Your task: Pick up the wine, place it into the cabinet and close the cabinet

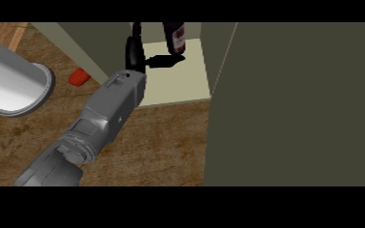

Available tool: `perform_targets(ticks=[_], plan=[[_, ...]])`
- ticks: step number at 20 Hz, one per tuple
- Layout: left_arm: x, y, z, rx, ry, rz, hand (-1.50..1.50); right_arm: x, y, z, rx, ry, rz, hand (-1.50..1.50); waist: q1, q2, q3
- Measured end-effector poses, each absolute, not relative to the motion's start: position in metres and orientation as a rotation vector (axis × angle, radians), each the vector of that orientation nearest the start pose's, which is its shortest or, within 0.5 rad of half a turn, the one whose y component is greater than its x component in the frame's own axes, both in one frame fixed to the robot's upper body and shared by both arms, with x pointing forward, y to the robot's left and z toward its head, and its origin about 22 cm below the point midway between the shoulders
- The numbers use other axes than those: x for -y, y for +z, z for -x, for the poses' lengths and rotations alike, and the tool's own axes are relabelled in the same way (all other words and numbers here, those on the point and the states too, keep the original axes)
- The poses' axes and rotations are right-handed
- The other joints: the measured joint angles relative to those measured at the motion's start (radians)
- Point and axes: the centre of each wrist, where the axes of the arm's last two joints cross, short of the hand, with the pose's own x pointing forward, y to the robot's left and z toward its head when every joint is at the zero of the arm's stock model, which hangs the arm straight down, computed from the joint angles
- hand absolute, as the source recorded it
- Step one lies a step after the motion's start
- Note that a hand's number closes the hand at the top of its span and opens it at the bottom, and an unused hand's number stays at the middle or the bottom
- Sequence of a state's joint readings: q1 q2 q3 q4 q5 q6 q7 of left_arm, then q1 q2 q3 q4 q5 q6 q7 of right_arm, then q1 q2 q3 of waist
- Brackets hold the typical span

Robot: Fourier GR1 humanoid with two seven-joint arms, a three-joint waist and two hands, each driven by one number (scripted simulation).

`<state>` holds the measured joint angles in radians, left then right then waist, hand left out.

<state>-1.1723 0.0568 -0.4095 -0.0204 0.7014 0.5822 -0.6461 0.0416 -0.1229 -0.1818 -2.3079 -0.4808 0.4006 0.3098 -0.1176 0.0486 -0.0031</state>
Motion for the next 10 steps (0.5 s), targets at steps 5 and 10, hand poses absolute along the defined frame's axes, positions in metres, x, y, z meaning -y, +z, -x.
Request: perform_targets(ticks=[5, 10], plan=[[-0.119, 0.027, -0.432, 1.759, -0.018, -0.407, -1.5, 0.272, 0.166, -0.171, 2.008, 0.305, -0.393, -1.5, 0.01, -0.005, 0.001], [-0.106, 0.022, -0.428, 1.798, -0.01, -0.353, -1.5, 0.268, 0.167, -0.169, 2.003, 0.304, -0.401, -1.5, 0.018, -0.013, 0.001]])
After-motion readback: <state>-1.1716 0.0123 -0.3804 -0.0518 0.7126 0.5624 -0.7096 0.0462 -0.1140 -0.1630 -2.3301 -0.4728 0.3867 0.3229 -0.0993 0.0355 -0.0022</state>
